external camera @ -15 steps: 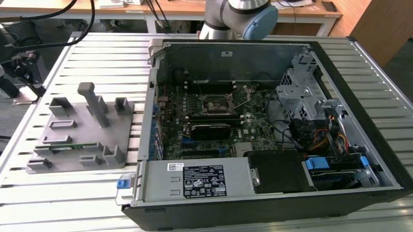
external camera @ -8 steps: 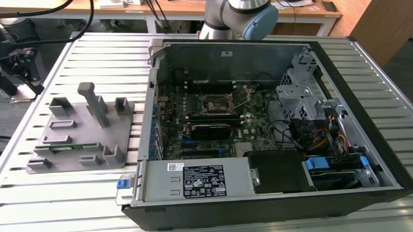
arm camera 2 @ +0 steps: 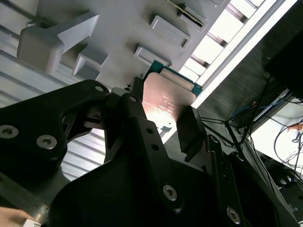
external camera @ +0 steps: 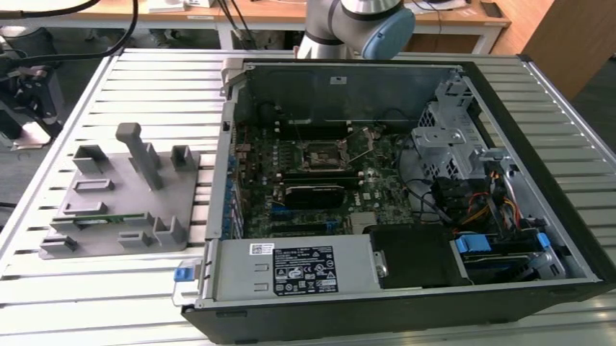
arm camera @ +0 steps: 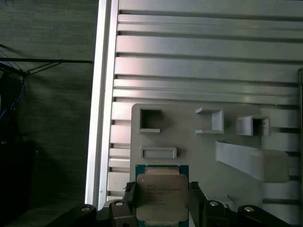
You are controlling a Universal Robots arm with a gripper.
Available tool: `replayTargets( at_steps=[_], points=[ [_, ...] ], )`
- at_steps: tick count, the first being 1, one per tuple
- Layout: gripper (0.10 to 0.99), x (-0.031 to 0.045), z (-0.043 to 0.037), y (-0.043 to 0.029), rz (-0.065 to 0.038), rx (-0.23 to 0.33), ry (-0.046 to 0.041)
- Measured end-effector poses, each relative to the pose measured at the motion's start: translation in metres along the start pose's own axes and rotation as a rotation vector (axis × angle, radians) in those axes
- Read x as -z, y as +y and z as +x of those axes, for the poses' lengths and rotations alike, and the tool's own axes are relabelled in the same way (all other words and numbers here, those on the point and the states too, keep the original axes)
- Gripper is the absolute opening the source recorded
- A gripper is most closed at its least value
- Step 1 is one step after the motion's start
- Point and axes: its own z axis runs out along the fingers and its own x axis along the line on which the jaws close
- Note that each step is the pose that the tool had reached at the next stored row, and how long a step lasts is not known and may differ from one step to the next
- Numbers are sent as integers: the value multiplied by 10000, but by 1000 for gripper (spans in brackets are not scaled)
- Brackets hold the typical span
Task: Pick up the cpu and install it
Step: 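Pick up the cpu and move it towards the insertion slot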
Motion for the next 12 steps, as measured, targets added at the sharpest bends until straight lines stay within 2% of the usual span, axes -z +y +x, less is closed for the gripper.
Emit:
replayTargets(
  at_steps=[6, 12],
  points=[
    [525, 48, 1, 4, 0, 0, -1],
    [525, 57, -16, 4, 0, 1, 1]
  ],
)
